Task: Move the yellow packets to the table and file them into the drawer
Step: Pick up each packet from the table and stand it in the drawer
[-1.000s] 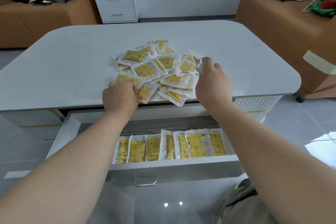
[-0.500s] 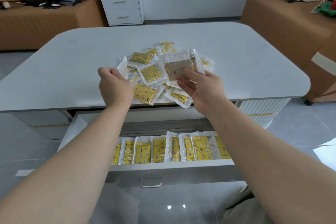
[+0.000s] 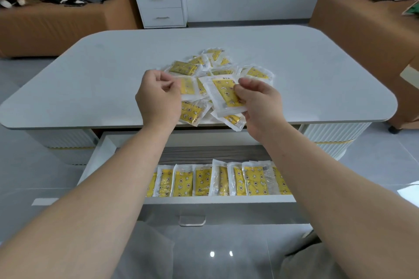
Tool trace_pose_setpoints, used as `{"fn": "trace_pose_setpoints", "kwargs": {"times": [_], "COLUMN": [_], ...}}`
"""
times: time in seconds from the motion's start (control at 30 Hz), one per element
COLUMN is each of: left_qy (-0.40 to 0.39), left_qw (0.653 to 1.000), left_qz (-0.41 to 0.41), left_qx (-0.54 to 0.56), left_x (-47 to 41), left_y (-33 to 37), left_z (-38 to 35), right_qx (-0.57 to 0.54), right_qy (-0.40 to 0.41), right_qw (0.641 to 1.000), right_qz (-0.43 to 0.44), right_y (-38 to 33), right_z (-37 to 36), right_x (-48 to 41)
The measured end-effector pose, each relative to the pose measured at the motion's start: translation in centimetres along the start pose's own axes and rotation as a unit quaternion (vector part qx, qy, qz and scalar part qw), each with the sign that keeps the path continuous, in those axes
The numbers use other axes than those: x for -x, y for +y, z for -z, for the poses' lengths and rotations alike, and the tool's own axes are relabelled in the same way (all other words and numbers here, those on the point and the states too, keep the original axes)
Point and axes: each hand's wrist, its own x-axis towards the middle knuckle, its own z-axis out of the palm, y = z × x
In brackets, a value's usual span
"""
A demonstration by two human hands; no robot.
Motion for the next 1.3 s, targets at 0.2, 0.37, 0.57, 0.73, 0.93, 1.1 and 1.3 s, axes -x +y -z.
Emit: {"fn": "trace_pose_setpoints", "kwargs": {"times": [0.2,0.37,0.57,0.73,0.93,1.1,1.3], "left_qy": [-0.058,-0.129,-0.182,-0.264,-0.344,-0.427,-0.529], "left_qw": [0.998,0.986,0.96,0.944,0.93,0.896,0.833], "left_qz": [-0.012,0.053,0.164,0.159,0.121,0.123,0.119], "left_qx": [0.008,0.094,0.134,0.121,0.05,-0.02,-0.115], "left_x": [1.1,1.3,1.8,2.6,3.2,3.3,4.2], "left_y": [0.5,0.3,0.5,0.6,0.2,-0.2,-1.2], "left_z": [-0.1,-0.5,-0.7,-0.3,-0.4,-0.4,-0.3], "right_qx": [-0.044,-0.007,0.055,0.313,0.58,0.655,0.689], "right_qy": [0.001,-0.014,-0.108,-0.257,-0.256,-0.202,-0.2], "right_qw": [0.998,0.997,0.987,0.903,0.751,0.717,0.691], "right_qz": [-0.053,-0.078,-0.108,-0.147,-0.188,-0.13,-0.088], "right_y": [-0.7,-1.3,-1.8,-2.0,1.4,5.6,8.3], "right_z": [0.9,1.9,3.9,6.3,8.0,8.0,7.2], "right_x": [0.3,0.2,-0.4,-0.9,-1.3,-1.6,-1.6]}}
